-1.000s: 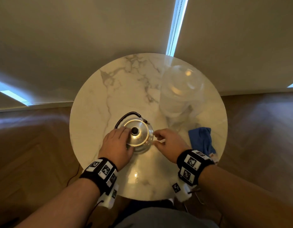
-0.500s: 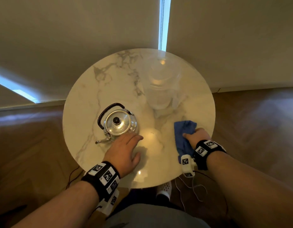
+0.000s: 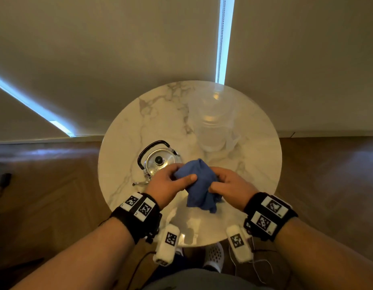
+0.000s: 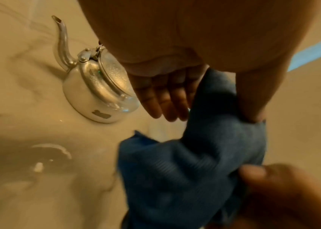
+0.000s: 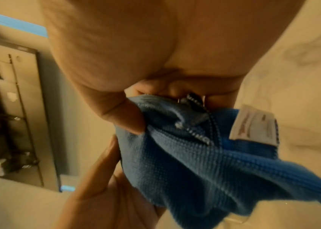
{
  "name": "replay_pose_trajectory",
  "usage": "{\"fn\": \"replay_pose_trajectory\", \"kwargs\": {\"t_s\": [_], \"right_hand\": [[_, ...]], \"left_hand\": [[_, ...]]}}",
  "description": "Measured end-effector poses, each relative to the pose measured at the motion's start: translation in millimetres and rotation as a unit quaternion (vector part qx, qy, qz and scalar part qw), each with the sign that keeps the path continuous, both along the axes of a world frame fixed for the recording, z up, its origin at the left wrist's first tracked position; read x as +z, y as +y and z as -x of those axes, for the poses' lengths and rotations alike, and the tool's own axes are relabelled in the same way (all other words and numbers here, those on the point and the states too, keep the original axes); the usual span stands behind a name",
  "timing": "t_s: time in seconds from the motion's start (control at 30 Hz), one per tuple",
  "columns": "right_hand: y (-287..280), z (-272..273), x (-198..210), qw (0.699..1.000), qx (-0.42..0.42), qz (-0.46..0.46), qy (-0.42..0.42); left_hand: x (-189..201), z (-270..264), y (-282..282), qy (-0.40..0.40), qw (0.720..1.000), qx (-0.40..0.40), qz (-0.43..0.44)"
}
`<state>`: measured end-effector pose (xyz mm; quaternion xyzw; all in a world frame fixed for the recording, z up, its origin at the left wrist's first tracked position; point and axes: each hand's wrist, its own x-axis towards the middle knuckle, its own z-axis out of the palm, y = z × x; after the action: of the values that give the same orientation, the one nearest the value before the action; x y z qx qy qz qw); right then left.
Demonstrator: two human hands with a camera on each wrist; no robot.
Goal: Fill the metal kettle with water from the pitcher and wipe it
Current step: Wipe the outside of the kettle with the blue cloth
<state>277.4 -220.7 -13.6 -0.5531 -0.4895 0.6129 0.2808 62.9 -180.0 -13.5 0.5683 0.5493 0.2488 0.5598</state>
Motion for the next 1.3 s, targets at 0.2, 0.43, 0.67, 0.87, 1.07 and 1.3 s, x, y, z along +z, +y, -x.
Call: {"fn": "replay_pose_trajectory", "kwargs": {"t_s": [0.2,0.43,0.67,0.87,1.07,1.3], "right_hand": [[-1,-12,-14,0.985,0.14,-0.021,-0.099],[27,19,16,0.977,0.192,-0.081,0.049],[34,69,2,0.975,0.026,0.019,0.219],[32,70,-38,0.973,-0.153,0.097,0.142],[52,75,-32,0.964,-0.171,-0.072,-0.188],[95,141,-69,0.891,-0.016,-0.118,-0.439]], "left_hand": [[45,15,-8,-0.045,0.995,-0.045,-0.074],[78,26,-17,-0.048,0.986,-0.138,-0.086],[50,53,22,-0.12,0.989,-0.009,-0.084],[-9,93,49,0.061,0.994,0.058,-0.069],[-41,132,89,0.267,0.952,-0.045,-0.144],[-67,128,114,0.347,0.907,-0.191,-0.146]]}}
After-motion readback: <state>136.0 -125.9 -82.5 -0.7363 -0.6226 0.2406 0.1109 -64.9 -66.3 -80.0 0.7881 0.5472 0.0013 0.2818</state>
